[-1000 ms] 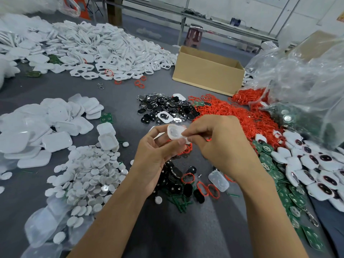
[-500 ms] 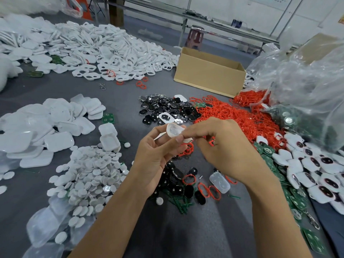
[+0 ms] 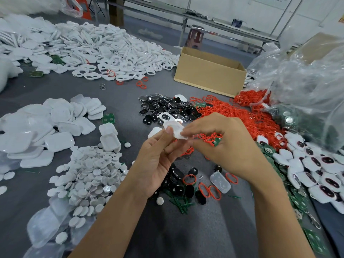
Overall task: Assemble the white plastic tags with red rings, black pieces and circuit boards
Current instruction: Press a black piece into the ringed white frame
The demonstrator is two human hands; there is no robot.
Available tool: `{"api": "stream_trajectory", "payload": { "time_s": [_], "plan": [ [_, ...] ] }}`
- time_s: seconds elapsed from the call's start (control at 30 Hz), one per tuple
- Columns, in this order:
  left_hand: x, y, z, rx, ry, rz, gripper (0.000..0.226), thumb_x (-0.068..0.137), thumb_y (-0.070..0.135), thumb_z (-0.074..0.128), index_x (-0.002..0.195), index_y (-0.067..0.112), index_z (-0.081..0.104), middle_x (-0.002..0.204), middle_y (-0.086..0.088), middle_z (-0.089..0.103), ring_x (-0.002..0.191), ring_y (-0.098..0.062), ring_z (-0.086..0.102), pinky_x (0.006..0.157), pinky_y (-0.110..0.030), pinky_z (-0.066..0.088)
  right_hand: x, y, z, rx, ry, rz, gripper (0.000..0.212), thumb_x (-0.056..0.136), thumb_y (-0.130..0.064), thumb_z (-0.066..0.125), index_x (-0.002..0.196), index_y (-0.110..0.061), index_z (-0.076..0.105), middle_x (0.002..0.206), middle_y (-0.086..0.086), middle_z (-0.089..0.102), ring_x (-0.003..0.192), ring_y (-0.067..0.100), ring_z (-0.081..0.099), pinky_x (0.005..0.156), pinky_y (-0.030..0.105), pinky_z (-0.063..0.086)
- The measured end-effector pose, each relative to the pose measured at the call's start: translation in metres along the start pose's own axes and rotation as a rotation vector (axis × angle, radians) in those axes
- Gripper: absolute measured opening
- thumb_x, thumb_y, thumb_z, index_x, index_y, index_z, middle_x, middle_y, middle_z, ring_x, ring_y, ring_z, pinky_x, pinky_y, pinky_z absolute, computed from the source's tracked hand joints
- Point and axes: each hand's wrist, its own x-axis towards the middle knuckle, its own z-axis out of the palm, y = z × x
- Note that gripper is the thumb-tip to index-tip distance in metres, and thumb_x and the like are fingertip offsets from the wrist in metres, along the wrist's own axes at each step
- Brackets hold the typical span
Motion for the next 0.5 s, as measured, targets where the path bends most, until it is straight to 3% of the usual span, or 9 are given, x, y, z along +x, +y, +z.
{"api": "stream_trajectory", "payload": {
  "time_s": [0.17, 0.37, 0.5],
  "plan": [
    [-0.0015, 0.0001, -0.0005, 0.015, -0.028, -0.014, 0.029, 0.086, 0.033, 0.061, 0.095, 0.013, 0.079, 0.097, -0.007, 0.076, 0.087, -0.011, 0.073, 0.076, -0.020, 0.057, 0.0024, 0.0013, 0.0028, 0.008, -0.006, -0.036, 0.017, 0.080, -0.006, 0.076, 0.091, -0.018, 0.078, 0.092, -0.009, 0.074, 0.092, 0.001, 0.062, 0.080, 0.023, 0.049],
    [-0.0021, 0.0006, 0.0022, 0.061, -0.019, -0.036, 0.032, 0.086, 0.035, 0.055, 0.089, 0.016, 0.081, 0.093, -0.006, 0.077, 0.077, -0.005, 0.073, 0.068, -0.016, 0.056, 0.0019, 0.0006, 0.0038, -0.023, -0.045, -0.016, 0.018, 0.075, -0.015, 0.081, 0.091, -0.021, 0.076, 0.092, -0.006, 0.069, 0.091, 0.011, 0.061, 0.081, 0.024, 0.047],
    [-0.0026, -0.0017, 0.0010, 0.076, -0.033, -0.036, 0.032, 0.086, 0.035, 0.056, 0.093, 0.013, 0.079, 0.095, -0.008, 0.076, 0.081, -0.007, 0.072, 0.074, -0.020, 0.058, 0.0032, -0.0012, 0.0061, -0.048, -0.040, -0.015, 0.020, 0.072, -0.010, 0.082, 0.087, -0.016, 0.070, 0.084, -0.003, 0.067, 0.083, 0.011, 0.058, 0.077, 0.023, 0.046]
  ]
}}
